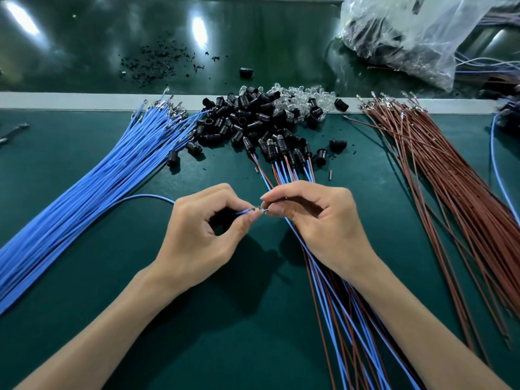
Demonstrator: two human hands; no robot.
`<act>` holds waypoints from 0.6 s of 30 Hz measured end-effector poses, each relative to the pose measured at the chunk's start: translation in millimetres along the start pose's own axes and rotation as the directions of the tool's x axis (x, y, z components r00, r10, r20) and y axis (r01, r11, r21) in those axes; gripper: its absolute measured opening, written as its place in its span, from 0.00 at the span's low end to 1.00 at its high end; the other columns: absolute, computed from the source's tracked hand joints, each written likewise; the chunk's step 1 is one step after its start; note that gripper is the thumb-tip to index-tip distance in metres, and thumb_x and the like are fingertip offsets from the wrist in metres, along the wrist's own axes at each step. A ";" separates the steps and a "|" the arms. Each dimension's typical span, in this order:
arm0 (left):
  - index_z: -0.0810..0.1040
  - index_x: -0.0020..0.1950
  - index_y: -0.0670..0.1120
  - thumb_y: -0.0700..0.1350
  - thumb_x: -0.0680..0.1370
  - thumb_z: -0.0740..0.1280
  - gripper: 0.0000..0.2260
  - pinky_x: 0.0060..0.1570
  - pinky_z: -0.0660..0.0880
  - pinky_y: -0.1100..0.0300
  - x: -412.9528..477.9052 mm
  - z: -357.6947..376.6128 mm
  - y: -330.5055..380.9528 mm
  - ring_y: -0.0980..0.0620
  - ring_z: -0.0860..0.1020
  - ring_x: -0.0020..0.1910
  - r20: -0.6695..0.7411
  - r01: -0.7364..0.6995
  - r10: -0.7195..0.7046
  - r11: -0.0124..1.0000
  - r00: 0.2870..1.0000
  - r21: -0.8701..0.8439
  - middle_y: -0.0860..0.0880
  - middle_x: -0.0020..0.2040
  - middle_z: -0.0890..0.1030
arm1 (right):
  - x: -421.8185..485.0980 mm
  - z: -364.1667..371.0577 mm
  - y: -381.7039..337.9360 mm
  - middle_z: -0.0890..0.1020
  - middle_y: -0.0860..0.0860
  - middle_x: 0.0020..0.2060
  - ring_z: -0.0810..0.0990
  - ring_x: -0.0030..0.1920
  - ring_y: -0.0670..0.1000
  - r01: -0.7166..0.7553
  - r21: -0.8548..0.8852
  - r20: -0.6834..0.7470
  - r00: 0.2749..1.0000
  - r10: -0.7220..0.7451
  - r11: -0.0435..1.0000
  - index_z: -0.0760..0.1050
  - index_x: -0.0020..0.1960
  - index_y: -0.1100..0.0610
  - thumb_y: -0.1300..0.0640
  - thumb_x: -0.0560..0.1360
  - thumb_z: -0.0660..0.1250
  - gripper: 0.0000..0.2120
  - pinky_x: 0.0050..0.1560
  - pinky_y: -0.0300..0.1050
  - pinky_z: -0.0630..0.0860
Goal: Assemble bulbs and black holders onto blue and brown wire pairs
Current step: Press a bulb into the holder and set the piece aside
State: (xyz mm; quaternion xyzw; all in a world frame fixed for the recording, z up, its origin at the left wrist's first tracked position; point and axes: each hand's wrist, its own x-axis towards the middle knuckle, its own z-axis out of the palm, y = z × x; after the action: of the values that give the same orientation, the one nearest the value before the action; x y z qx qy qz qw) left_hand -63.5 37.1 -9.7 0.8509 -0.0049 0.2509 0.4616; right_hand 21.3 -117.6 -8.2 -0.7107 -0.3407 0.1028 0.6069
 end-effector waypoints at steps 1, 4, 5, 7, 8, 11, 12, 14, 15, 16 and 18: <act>0.78 0.38 0.46 0.39 0.72 0.70 0.05 0.32 0.65 0.70 -0.4 0.2 -0.6 0.58 0.70 0.30 -0.005 -0.014 0.014 1.000 1.000 0.015 0.52 0.32 0.74 | -0.1 0.5 0.8 0.84 0.46 0.39 0.84 0.41 0.44 0.022 -0.028 0.002 1.000 -0.021 0.999 0.81 0.47 0.55 0.72 0.72 0.68 0.13 0.49 0.36 0.79; 0.80 0.38 0.40 0.38 0.72 0.71 0.03 0.33 0.65 0.71 -0.9 -0.2 -3.1 0.58 0.70 0.30 -0.020 -0.038 0.039 0.998 0.999 0.044 0.52 0.32 0.74 | -0.8 3.4 2.7 0.82 0.50 0.39 0.83 0.39 0.46 0.073 -0.071 0.011 0.997 -0.073 0.995 0.82 0.48 0.63 0.71 0.73 0.67 0.08 0.45 0.33 0.77; 0.80 0.38 0.40 0.37 0.72 0.71 0.03 0.33 0.65 0.71 -1.3 -0.2 -3.6 0.58 0.70 0.30 -0.022 -0.045 0.046 0.998 0.999 0.050 0.51 0.32 0.74 | -0.5 4.0 3.3 0.82 0.51 0.38 0.82 0.38 0.46 0.078 -0.072 0.021 0.997 -0.077 0.994 0.82 0.48 0.65 0.70 0.73 0.66 0.07 0.45 0.32 0.77; 0.80 0.38 0.40 0.37 0.72 0.71 0.03 0.33 0.65 0.72 -1.1 0.5 -3.6 0.58 0.70 0.30 -0.022 -0.057 0.058 0.997 0.998 0.053 0.51 0.32 0.74 | 0.0 3.3 2.9 0.82 0.50 0.39 0.81 0.38 0.44 0.070 -0.057 0.036 0.997 -0.068 0.996 0.82 0.49 0.64 0.69 0.74 0.66 0.07 0.45 0.32 0.76; 0.80 0.38 0.41 0.38 0.72 0.71 0.03 0.33 0.65 0.71 -0.8 0.6 -3.4 0.58 0.70 0.30 -0.026 -0.054 0.055 0.998 0.998 0.044 0.51 0.33 0.74 | 0.4 2.3 2.5 0.82 0.49 0.39 0.81 0.39 0.43 0.060 -0.040 0.035 0.998 -0.059 0.997 0.82 0.49 0.62 0.68 0.74 0.67 0.07 0.45 0.33 0.76; 0.77 0.38 0.47 0.42 0.73 0.70 0.05 0.33 0.65 0.71 0.7 -1.0 -3.1 0.60 0.70 0.30 -0.042 -0.012 0.010 1.000 0.999 -0.028 0.53 0.32 0.74 | 2.1 -1.7 -0.4 0.84 0.48 0.44 0.83 0.46 0.45 0.032 0.022 0.012 0.999 -0.033 0.999 0.82 0.50 0.58 0.66 0.72 0.71 0.09 0.50 0.36 0.76; 0.76 0.38 0.49 0.43 0.74 0.69 0.05 0.33 0.65 0.70 1.1 -1.6 -2.8 0.60 0.70 0.30 -0.039 0.007 -0.009 0.998 0.999 -0.055 0.53 0.32 0.74 | 2.7 -2.8 -1.4 0.84 0.48 0.45 0.83 0.47 0.45 0.016 0.059 0.001 1.000 -0.016 0.998 0.82 0.51 0.57 0.67 0.71 0.72 0.10 0.51 0.36 0.76; 0.75 0.37 0.51 0.44 0.74 0.69 0.06 0.33 0.65 0.69 1.9 -2.0 -2.3 0.59 0.69 0.29 -0.024 0.044 -0.046 0.995 0.999 -0.095 0.53 0.32 0.74 | 3.8 -4.9 -2.9 0.84 0.49 0.46 0.82 0.47 0.44 -0.004 0.131 -0.017 1.000 0.007 0.991 0.80 0.54 0.57 0.69 0.71 0.71 0.14 0.51 0.34 0.75; 0.75 0.37 0.51 0.44 0.74 0.69 0.07 0.32 0.65 0.68 1.9 -2.2 -2.0 0.59 0.69 0.29 -0.015 0.060 -0.062 0.992 0.998 -0.108 0.53 0.31 0.74 | 4.2 -5.3 -3.6 0.83 0.49 0.47 0.82 0.47 0.43 -0.005 0.146 -0.023 1.000 0.009 0.989 0.80 0.55 0.57 0.70 0.71 0.71 0.15 0.52 0.33 0.75; 0.75 0.37 0.52 0.43 0.74 0.69 0.07 0.32 0.65 0.67 1.8 -2.3 -1.9 0.59 0.69 0.28 -0.005 0.074 -0.075 0.990 0.997 -0.120 0.53 0.31 0.74 | 4.5 -5.2 -4.1 0.83 0.50 0.47 0.82 0.47 0.43 -0.005 0.150 -0.026 1.000 0.009 0.989 0.79 0.56 0.57 0.69 0.71 0.71 0.15 0.52 0.33 0.75; 0.75 0.37 0.52 0.43 0.74 0.69 0.07 0.31 0.66 0.66 1.3 -2.4 -1.8 0.58 0.70 0.27 0.018 0.097 -0.095 0.986 0.995 -0.138 0.55 0.31 0.73 | 4.2 -4.4 -5.8 0.81 0.50 0.48 0.81 0.44 0.42 -0.004 0.152 -0.022 1.000 0.008 0.988 0.78 0.56 0.57 0.66 0.70 0.71 0.16 0.50 0.33 0.75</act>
State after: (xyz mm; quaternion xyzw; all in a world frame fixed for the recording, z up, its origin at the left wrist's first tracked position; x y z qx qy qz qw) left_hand -62.9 40.2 -9.5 0.8174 0.0159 0.2226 0.5311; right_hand 24.8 -118.3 -0.6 -0.6645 -0.3229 0.1223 0.6627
